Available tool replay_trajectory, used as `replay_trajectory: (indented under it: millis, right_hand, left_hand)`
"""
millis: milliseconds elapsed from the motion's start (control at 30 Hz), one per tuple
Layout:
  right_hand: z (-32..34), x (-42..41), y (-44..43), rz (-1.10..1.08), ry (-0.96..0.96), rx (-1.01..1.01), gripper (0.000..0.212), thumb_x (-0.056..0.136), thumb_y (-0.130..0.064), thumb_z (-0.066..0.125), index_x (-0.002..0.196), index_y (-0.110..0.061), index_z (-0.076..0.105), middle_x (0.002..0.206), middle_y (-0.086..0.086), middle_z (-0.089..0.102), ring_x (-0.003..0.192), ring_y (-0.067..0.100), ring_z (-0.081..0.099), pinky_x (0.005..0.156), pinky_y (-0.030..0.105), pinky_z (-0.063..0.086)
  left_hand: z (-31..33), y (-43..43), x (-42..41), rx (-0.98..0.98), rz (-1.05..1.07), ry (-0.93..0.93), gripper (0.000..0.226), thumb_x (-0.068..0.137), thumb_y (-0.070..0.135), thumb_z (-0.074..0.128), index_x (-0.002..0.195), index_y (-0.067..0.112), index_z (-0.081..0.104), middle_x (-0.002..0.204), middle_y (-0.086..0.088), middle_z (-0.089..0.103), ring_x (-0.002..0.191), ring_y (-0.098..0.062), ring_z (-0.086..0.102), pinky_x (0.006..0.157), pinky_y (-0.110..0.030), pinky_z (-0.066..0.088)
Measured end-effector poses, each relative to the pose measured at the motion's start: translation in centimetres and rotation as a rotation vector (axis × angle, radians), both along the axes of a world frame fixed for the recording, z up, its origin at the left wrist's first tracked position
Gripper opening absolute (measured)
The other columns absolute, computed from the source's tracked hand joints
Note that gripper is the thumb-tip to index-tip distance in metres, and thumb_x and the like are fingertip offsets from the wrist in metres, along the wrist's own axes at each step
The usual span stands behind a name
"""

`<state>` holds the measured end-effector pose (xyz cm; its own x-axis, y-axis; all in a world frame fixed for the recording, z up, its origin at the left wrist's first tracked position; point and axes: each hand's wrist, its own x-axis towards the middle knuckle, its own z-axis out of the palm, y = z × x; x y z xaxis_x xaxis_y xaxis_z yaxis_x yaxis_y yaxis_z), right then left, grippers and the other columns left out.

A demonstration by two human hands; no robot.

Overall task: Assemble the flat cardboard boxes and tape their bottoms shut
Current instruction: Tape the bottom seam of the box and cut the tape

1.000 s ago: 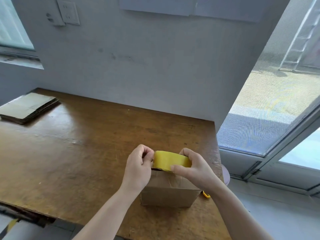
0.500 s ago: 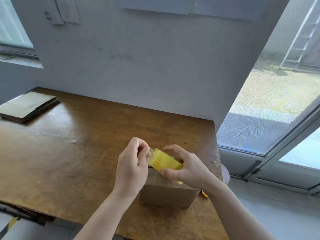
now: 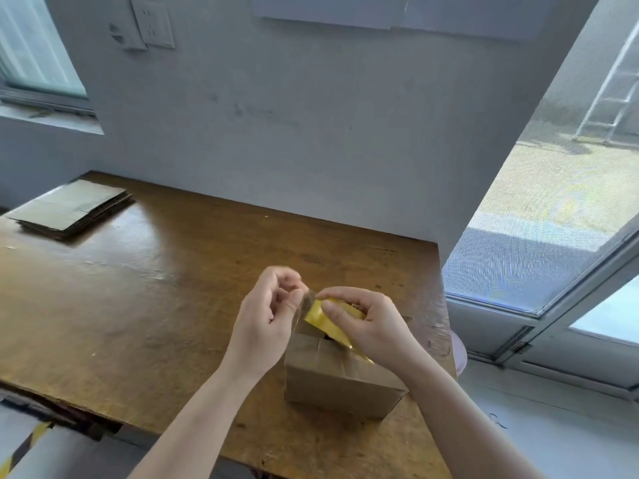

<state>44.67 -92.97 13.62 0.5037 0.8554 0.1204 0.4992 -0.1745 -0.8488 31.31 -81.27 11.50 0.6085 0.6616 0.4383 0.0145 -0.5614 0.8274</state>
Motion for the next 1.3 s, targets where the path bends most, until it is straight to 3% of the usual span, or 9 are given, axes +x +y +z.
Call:
replay_trajectory:
  millis: [100, 200, 333, 433, 633, 733, 1000, 1133, 1300]
  right_hand:
    - [0.3, -0.1, -0.1, -0.091, 0.067, 0.027, 0.013, 0.092, -0.027, 0.065, 0.095, -0.032, 0.077, 0.086, -0.019, 0.071, 0.077, -0.005, 0.059, 0.066, 0.01, 0.043]
    - [0.7, 0.0, -0.4, -0.128, 0.211, 0.066, 0.014, 0.092, -0.021, 0.066, 0.09, -0.028, 0.078, 0.083, -0.005, 0.072, 0.064, -0.001, 0.055, 0.059, 0.013, 0.045]
    - [1.4, 0.1, -0.4, -0.131, 0.253, 0.069, 0.017, 0.091, -0.02, 0.066, 0.085, -0.03, 0.078, 0.085, -0.013, 0.074, 0.077, -0.002, 0.064, 0.064, 0.01, 0.047]
    - [2.4, 0.6, -0.3, -0.117, 0.208, -0.008, 0.017, 0.09, -0.024, 0.068, 0.08, -0.035, 0.078, 0.083, -0.018, 0.073, 0.079, -0.002, 0.064, 0.066, 0.012, 0.048]
    - [3.2, 1.4, 1.5, -0.036, -0.237, -0.452, 0.015, 0.084, -0.038, 0.062, 0.079, -0.039, 0.076, 0.078, -0.02, 0.07, 0.078, 0.006, 0.063, 0.073, 0.03, 0.055]
    - [2.5, 1.0, 3.1, 0.001, -0.346, -0.605, 0.02, 0.082, -0.033, 0.057, 0.078, -0.035, 0.076, 0.085, -0.016, 0.072, 0.078, 0.011, 0.064, 0.068, 0.032, 0.058]
    - [1.9, 0.7, 6.2, 0.016, -0.414, -0.769, 0.026, 0.069, -0.018, 0.049, 0.078, -0.016, 0.074, 0.076, 0.001, 0.072, 0.055, 0.02, 0.06, 0.054, 0.026, 0.052]
    - [1.6, 0.7, 6.9, 0.014, -0.435, -0.795, 0.022, 0.071, -0.018, 0.05, 0.074, -0.018, 0.071, 0.071, -0.001, 0.069, 0.062, 0.02, 0.066, 0.059, 0.03, 0.057]
    - [1.5, 0.7, 7.1, 0.006, -0.465, -0.772, 0.019, 0.082, -0.025, 0.053, 0.077, -0.019, 0.07, 0.073, -0.002, 0.068, 0.065, 0.019, 0.066, 0.061, 0.029, 0.056]
  left_hand:
    - [-2.2, 0.5, 0.3, -0.284, -0.048, 0.108, 0.06, 0.098, 0.001, 0.051, 0.139, 0.039, 0.029, 0.14, 0.019, 0.04, 0.117, -0.004, 0.055, 0.099, -0.024, 0.048]
    - [-4.4, 0.9, 0.2, -0.112, -0.2, 0.338, 0.081, 0.089, -0.014, 0.044, 0.151, 0.034, 0.025, 0.156, 0.019, 0.025, 0.144, 0.004, 0.022, 0.121, -0.031, 0.022]
    - [-5.3, 1.5, 1.1, 0.101, -0.198, 0.369, 0.063, 0.087, -0.006, 0.057, 0.141, 0.024, 0.045, 0.139, 0.017, 0.046, 0.134, 0.001, 0.037, 0.113, -0.029, 0.034]
    - [-5.4, 1.6, 0.8, 0.069, -0.183, 0.425, 0.067, 0.092, 0.011, 0.063, 0.148, 0.031, 0.031, 0.117, 0.02, 0.06, 0.114, -0.003, 0.054, 0.086, -0.015, 0.043]
    - [-5.7, 1.6, 0.2, -0.068, -0.153, 0.42, 0.076, 0.094, 0.013, 0.063, 0.151, 0.032, 0.017, 0.1, 0.024, 0.065, 0.108, 0.02, 0.048, 0.101, -0.007, 0.033]
    - [-5.7, 1.1, 0.9, -0.118, -0.088, 0.411, 0.065, 0.096, 0.011, 0.057, 0.151, 0.029, 0.027, 0.104, 0.019, 0.068, 0.114, 0.003, 0.054, 0.105, -0.023, 0.039]
    - [-5.0, 1.6, 0.4, -0.611, -0.118, 0.148, 0.027, 0.092, 0.024, 0.053, 0.082, 0.019, 0.078, 0.107, 0.004, 0.072, 0.112, -0.009, 0.06, 0.107, -0.041, 0.041]
    - [-4.2, 1.0, 0.7, -0.747, -0.061, 0.092, 0.046, 0.088, 0.047, 0.057, 0.073, 0.006, 0.073, 0.075, 0.0, 0.071, 0.087, -0.011, 0.064, 0.089, -0.03, 0.043]
    - [-4.7, 1.2, 1.4, -0.694, 0.06, 0.239, 0.037, 0.095, 0.028, 0.062, 0.06, 0.02, 0.065, 0.062, 0.0, 0.063, 0.064, -0.009, 0.054, 0.065, -0.026, 0.041]
